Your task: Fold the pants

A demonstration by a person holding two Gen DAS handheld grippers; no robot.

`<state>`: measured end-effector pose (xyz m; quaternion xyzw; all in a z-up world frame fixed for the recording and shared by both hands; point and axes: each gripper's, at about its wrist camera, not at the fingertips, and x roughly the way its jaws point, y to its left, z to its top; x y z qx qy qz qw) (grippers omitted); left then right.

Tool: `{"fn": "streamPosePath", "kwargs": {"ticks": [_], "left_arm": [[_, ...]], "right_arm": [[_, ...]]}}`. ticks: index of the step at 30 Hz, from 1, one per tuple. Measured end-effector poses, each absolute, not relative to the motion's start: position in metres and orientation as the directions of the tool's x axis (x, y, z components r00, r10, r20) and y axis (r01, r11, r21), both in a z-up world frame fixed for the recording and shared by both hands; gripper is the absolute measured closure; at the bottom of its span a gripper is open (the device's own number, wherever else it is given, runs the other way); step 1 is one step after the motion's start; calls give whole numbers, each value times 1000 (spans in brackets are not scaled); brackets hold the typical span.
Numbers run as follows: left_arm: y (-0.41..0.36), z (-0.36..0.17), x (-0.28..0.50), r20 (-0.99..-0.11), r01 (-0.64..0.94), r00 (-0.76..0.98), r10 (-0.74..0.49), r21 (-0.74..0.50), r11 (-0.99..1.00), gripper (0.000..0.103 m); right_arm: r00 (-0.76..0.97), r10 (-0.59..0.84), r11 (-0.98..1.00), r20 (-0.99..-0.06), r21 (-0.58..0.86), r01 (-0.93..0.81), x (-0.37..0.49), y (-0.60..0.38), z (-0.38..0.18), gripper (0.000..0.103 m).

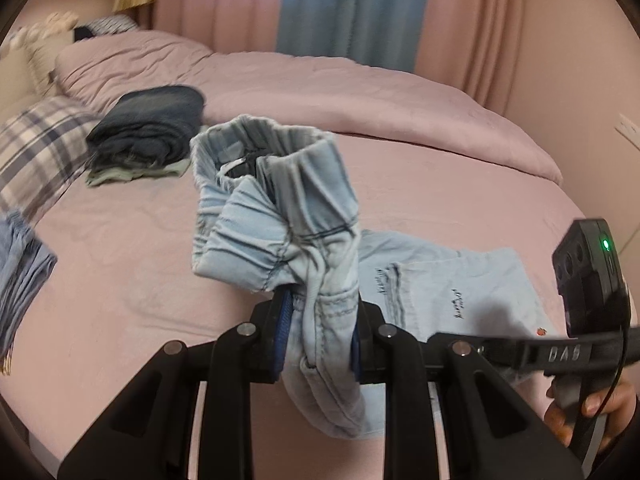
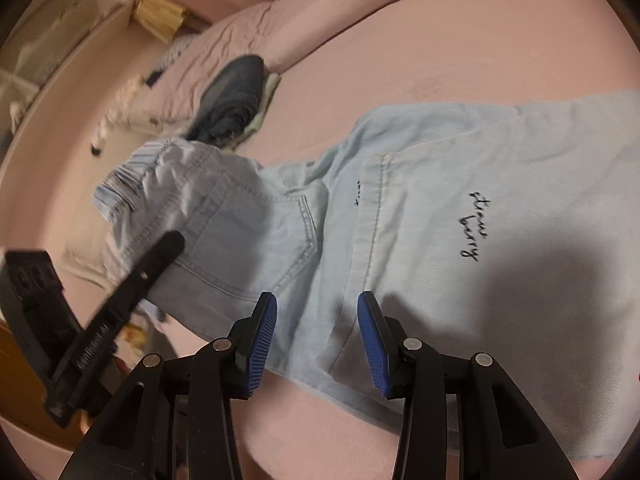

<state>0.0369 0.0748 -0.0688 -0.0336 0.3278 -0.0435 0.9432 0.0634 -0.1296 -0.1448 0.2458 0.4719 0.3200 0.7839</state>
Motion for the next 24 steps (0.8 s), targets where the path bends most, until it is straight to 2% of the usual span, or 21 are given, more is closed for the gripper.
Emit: {"fn": "streamPosePath", "kwargs": {"ticks": [4, 6, 10, 11, 15, 18, 20, 21, 22, 23, 24], "left_arm": [[57, -68, 37, -612, 130, 778, -141, -63, 989, 79], [47, -71, 37, -618, 168, 770, -160, -45, 985, 79], [31, -80, 39, -643, 227, 744, -180, -11, 974, 79], [27, -84, 39, -650, 237, 738, -183, -5, 972, 79], [16, -97, 42, -695, 285, 694, -187, 27, 958, 77], [14, -104, 42, -711, 302, 680, -179, 49, 952, 76], [16, -103, 39, -712, 320, 676, -190, 51, 946, 67], [18, -103, 37, -710, 332, 674, -206, 42, 942, 47], [20, -102, 33, -703, 346, 673, -229, 25, 938, 23], [21, -102, 29, -693, 347, 682, -232, 27, 938, 15], [21, -102, 24, -682, 350, 693, -234, 35, 936, 14]], "right_arm": [[358, 809, 561, -467, 796, -229, 66, -148, -148, 52], [363, 851, 470, -379, 859, -204, 69, -157, -151, 51], [381, 902, 279, -202, 947, -157, 77, -172, -158, 38], [379, 917, 177, -120, 977, -118, 84, -175, -167, 37], [365, 929, 86, -56, 994, -65, 90, -177, -178, 36], [336, 938, 96, -81, 995, -28, 97, -172, -185, 36], [322, 942, 100, -94, 995, -4, 102, -164, -187, 36], [314, 945, 100, -96, 995, 3, 103, -168, -187, 36], [306, 946, 107, -105, 994, 11, 105, -166, -186, 35], [295, 948, 121, -120, 992, 15, 107, -162, -185, 31], [285, 949, 137, -136, 990, 19, 108, -161, -184, 31]]}}
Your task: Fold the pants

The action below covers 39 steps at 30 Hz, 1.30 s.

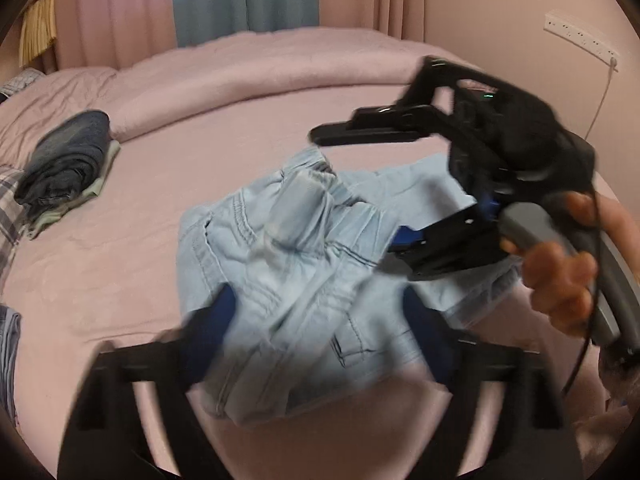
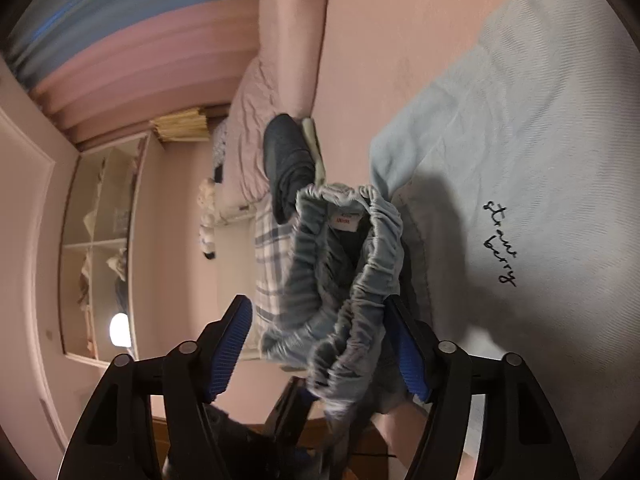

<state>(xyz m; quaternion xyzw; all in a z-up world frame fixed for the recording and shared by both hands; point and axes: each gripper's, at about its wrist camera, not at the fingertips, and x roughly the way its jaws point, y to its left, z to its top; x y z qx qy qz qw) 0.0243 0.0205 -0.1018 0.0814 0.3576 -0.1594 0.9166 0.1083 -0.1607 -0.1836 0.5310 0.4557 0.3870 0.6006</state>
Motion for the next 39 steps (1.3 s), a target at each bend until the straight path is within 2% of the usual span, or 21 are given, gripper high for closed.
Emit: {"fn": "streamPosePath", "kwargs": {"ticks": [2, 4, 9, 12, 15, 16, 17, 22, 24, 26, 27, 30, 32, 34, 39], "left_arm": [[20, -104, 20, -685, 358, 692, -227, 54, 932, 15], [26, -106, 17, -692, 349, 685, -229, 36, 936, 17], [60, -105, 9, -687, 273, 671, -279, -121, 954, 18], [84, -107, 8, -683, 200, 666, -299, -223, 954, 18], [101, -108, 6, -684, 135, 675, -276, -253, 958, 18], [106, -109, 6, -686, 111, 679, -261, -256, 960, 18], [108, -110, 6, -687, 99, 680, -257, -261, 960, 18], [117, -113, 5, -692, 54, 680, -244, -284, 957, 18], [115, -113, 7, -694, 51, 677, -243, -285, 957, 18], [116, -112, 2, -695, 50, 678, -241, -284, 957, 18], [115, -111, 2, -696, 49, 677, -241, -284, 958, 18], [114, -112, 2, -700, 48, 672, -241, -284, 958, 18], [115, -113, 1, -703, 43, 670, -239, -285, 958, 18], [117, -113, 2, -707, 36, 664, -241, -293, 956, 18], [121, -115, 6, -717, 8, 652, -245, -316, 949, 18]], "right_arm": [[274, 947, 165, -165, 986, 24, 111, -159, -181, 31], [262, 936, 234, -234, 972, 30, 112, -158, -179, 31], [236, 918, 323, -320, 946, 27, 114, -154, -180, 31], [245, 911, 342, -331, 940, -2, 113, -156, -178, 44], [229, 916, 344, -328, 939, -31, 112, -156, -178, 57], [224, 918, 344, -328, 938, -38, 112, -156, -179, 68], [219, 918, 348, -331, 936, -46, 111, -156, -180, 70], [227, 921, 332, -317, 943, -31, 111, -163, -189, 72], [226, 909, 360, -351, 933, 3, 113, -166, -194, 70], [213, 908, 361, -361, 932, 40, 116, -169, -199, 56], [207, 910, 359, -361, 932, 45, 117, -167, -199, 55], [190, 904, 388, -384, 922, 18, 118, -157, -195, 55], [195, 890, 425, -413, 905, -24, 117, -150, -189, 64], [215, 878, 452, -428, 889, -75, 114, -147, -181, 67], [277, 865, 467, -419, 873, -140, 102, -157, -163, 69]]}}
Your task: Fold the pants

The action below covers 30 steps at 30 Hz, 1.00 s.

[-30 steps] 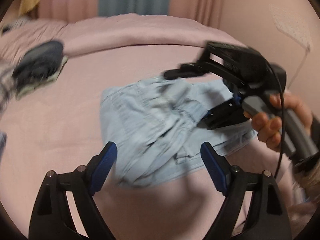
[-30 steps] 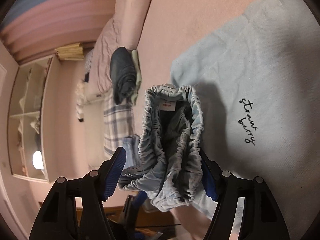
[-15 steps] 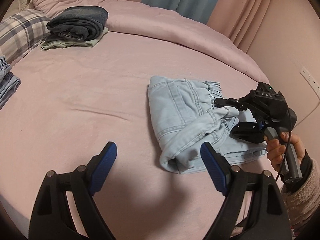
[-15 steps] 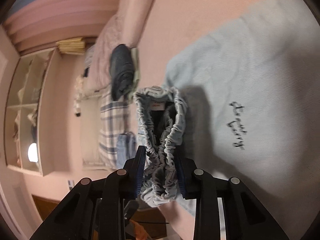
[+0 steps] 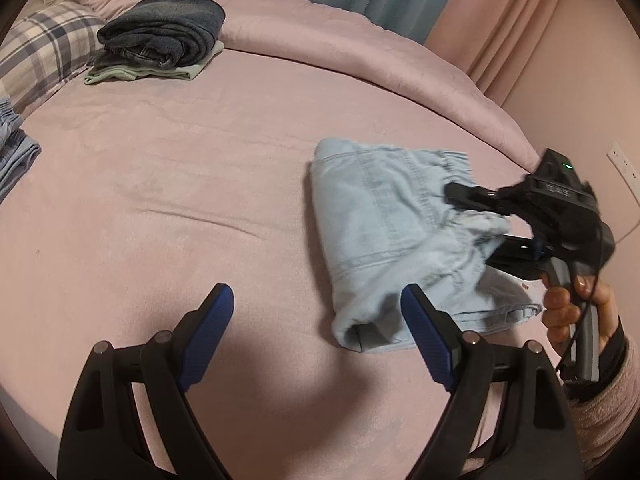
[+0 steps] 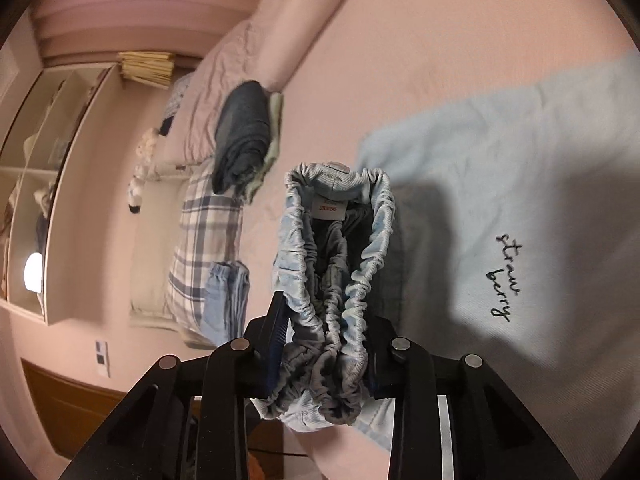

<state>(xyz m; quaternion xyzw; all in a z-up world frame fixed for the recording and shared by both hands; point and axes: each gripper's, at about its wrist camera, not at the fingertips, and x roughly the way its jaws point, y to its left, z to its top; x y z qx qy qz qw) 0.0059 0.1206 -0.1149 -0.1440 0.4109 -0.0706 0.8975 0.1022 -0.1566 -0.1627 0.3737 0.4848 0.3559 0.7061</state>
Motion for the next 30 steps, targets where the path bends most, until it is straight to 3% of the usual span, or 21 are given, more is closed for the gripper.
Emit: {"fn": "streamPosePath", "kwargs": {"ticks": [30], "left_arm": [[100, -110, 20, -733, 57, 631, -255, -284, 957, 18]], "right_arm": [[512, 794, 450, -329, 884, -128, 53, -236, -137, 70]]}}
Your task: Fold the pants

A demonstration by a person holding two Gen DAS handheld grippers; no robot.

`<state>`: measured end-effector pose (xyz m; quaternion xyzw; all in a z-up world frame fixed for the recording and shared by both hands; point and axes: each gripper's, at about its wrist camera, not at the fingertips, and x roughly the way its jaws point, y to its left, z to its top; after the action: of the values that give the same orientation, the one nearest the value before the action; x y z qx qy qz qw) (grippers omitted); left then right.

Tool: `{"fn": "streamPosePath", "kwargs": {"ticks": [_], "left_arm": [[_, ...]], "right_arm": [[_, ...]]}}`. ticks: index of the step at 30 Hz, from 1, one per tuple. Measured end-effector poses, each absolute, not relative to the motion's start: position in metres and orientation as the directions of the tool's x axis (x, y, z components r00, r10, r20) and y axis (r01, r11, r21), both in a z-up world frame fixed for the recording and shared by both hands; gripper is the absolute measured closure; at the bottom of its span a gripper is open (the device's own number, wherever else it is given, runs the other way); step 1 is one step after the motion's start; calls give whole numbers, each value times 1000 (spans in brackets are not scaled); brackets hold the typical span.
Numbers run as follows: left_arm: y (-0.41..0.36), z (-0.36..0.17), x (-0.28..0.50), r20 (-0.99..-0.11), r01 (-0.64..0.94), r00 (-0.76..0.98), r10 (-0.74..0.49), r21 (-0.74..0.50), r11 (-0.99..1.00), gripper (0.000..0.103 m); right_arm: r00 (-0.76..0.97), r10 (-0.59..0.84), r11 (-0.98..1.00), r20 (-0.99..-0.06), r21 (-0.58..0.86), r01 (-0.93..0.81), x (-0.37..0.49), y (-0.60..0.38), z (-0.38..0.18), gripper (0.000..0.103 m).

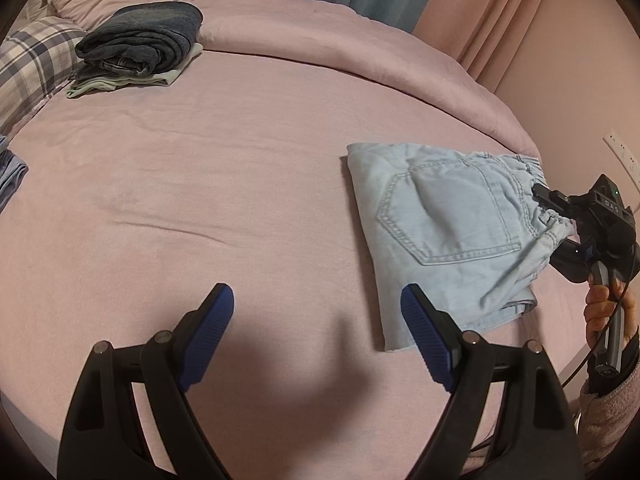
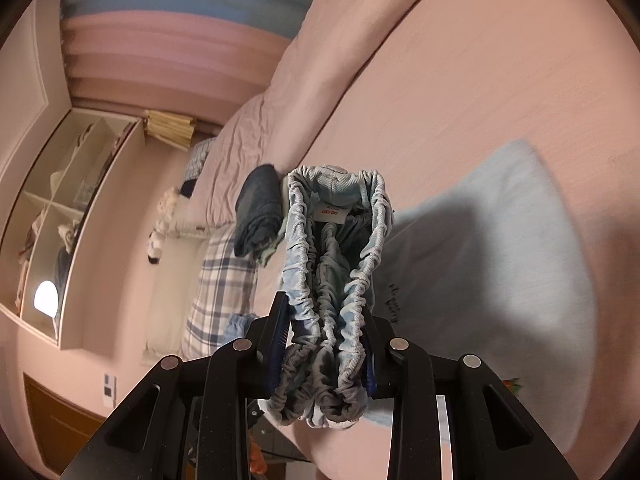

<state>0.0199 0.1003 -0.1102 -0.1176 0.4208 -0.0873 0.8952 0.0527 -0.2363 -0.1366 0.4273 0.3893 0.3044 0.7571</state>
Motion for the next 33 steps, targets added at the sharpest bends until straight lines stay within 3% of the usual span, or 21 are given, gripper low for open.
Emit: {"fn": "streamPosePath", "kwargs": {"ticks": [33], "left_arm": [[35, -94, 54, -740, 213, 615, -274, -178, 961, 18]], "right_arm": [[539, 758, 409, -368, 911, 47, 59, -274, -188, 71]]}}
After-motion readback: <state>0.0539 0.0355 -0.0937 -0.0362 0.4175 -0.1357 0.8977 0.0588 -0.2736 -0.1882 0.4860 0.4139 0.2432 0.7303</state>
